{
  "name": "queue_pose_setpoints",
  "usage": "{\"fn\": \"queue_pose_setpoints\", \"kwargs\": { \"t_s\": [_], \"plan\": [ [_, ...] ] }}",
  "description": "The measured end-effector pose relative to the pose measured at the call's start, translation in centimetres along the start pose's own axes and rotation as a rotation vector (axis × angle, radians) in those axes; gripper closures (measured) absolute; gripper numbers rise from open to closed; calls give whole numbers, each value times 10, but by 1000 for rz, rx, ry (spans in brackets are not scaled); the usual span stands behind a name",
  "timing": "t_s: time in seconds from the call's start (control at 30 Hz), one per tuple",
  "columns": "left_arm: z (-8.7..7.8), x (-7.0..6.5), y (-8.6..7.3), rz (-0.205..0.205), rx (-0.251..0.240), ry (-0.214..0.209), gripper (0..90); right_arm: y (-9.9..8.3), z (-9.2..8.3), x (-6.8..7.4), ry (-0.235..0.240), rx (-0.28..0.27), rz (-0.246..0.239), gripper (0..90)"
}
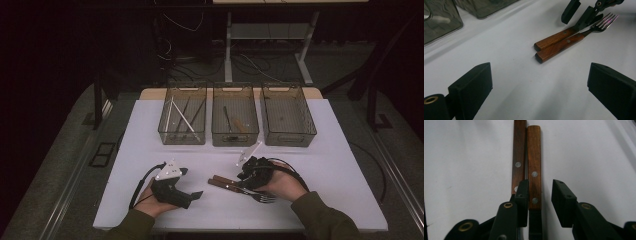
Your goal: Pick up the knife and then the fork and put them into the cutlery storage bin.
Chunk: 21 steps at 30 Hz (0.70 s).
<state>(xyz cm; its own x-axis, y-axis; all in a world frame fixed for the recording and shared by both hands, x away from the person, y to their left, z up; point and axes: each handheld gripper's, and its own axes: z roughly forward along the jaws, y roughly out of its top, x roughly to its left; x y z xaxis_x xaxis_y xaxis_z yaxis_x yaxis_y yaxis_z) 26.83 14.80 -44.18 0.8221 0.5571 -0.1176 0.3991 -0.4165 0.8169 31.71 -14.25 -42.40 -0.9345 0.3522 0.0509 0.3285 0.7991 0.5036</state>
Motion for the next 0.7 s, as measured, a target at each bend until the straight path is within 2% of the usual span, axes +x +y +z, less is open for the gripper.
{"fn": "queue_pose_setpoints", "kwargs": {
  "t_s": [0.33,0.47,0.7],
  "plan": [
    [1,0,0,2,1,-4,45,5,5,1,16,83,-43,726],
    [1,0,0,3,0,-6,46,11,8,1,4,130,-60,717],
    [1,-1,1,7,1,-8,46,24,11,1,7,228,-58,719]
  ]
}}
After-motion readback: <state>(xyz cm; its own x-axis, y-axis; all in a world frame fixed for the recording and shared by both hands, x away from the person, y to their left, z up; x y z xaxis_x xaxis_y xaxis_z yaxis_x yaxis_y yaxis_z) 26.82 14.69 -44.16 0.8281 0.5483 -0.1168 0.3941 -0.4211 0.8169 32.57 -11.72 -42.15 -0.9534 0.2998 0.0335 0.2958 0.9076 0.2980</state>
